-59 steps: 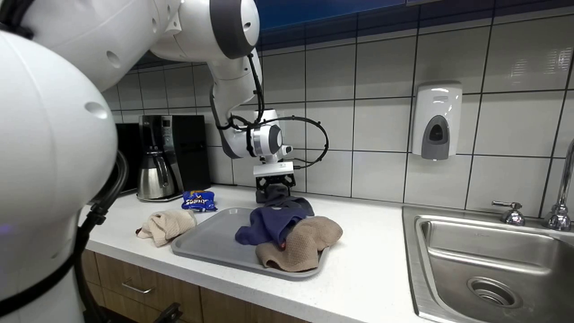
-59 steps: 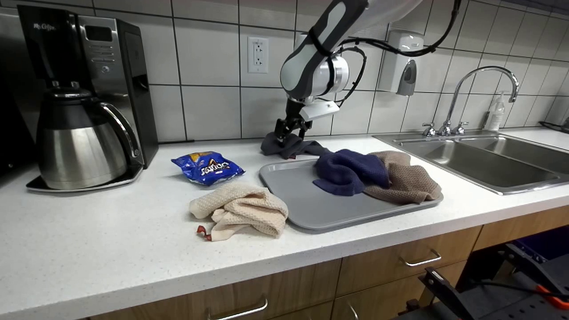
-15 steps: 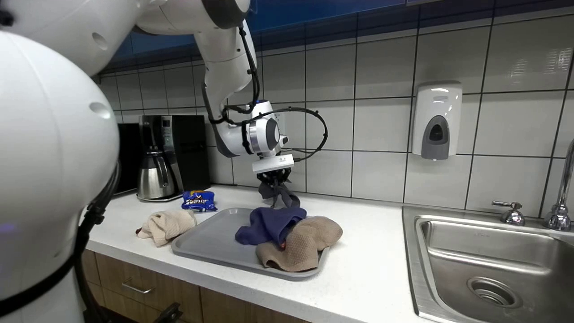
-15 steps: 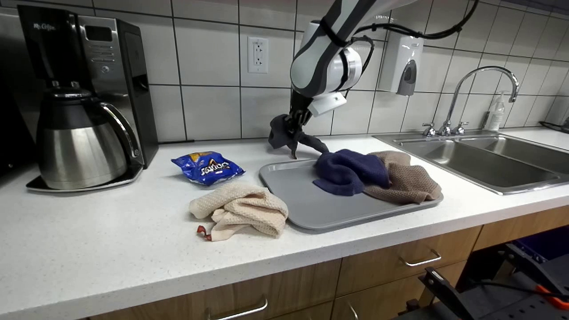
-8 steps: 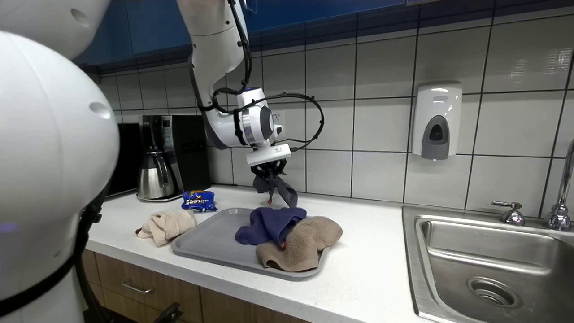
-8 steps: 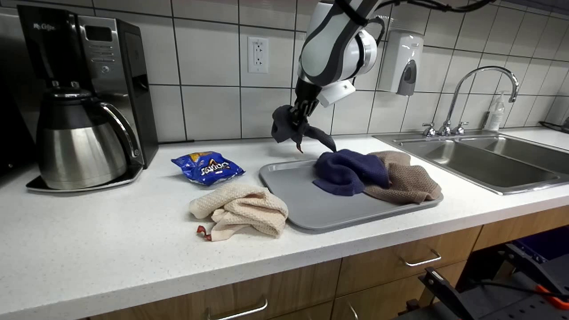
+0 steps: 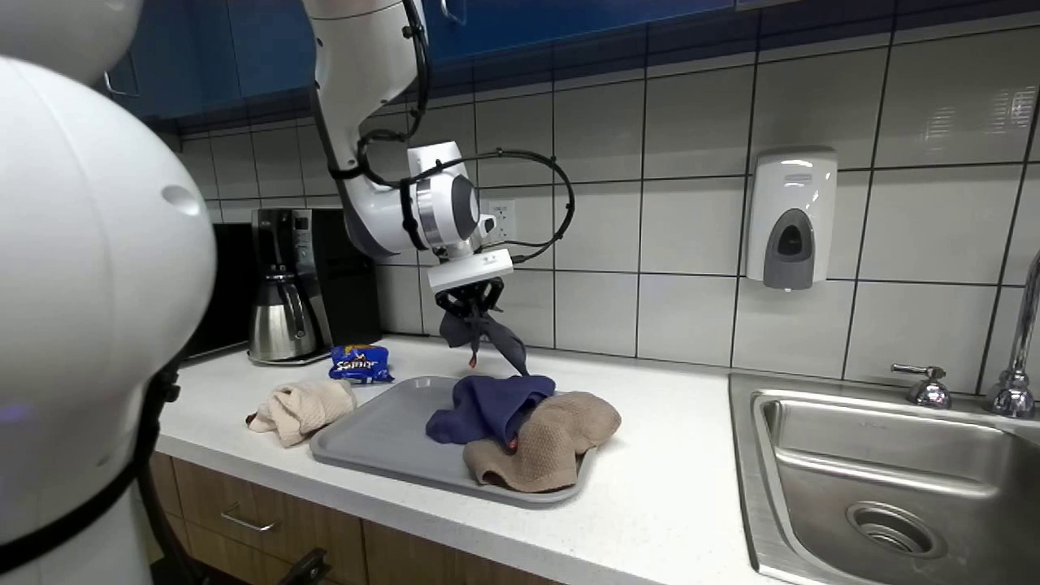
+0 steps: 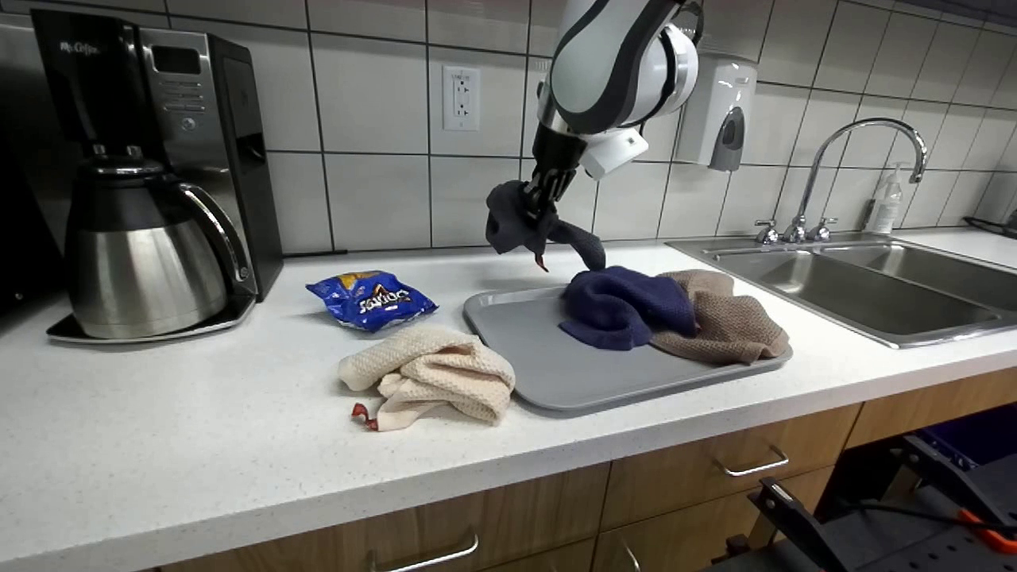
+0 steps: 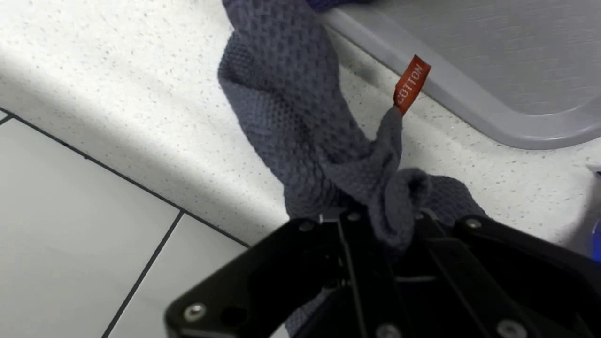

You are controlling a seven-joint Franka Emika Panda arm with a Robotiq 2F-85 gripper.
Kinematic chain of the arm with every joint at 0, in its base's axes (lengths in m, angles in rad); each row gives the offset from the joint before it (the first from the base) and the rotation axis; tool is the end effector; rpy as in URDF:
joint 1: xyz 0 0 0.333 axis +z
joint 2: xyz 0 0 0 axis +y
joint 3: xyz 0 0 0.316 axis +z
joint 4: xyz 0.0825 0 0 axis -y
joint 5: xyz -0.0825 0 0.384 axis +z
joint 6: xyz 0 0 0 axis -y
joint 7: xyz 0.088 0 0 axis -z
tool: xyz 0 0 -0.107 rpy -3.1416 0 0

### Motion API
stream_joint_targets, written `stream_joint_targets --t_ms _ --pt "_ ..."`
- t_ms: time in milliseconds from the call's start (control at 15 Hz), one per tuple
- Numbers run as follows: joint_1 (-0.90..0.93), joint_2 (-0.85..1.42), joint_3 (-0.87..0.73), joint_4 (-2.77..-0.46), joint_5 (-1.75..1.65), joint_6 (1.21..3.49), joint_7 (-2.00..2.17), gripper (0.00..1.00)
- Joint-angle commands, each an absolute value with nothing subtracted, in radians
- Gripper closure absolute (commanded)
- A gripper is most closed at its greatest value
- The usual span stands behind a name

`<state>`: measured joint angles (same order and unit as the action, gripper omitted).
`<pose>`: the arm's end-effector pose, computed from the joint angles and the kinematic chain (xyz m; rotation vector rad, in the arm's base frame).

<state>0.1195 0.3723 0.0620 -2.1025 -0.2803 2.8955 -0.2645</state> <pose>0.6036 0.1259 0.2842 2.7805 1.0061 0.6238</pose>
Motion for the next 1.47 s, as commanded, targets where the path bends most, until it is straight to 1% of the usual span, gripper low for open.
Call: stream_joint_targets --t_ms 0,600,1400 --pt "0.109 0.263 0.071 -2.212 -0.301 2.920 -0.282 0.97" --pt "0.074 0.141 0.144 -2.376 -0.242 2.929 -0.414 0.97" --pt "0.090 0.072 0.137 -2.481 -0.155 2.917 -0.561 0.97"
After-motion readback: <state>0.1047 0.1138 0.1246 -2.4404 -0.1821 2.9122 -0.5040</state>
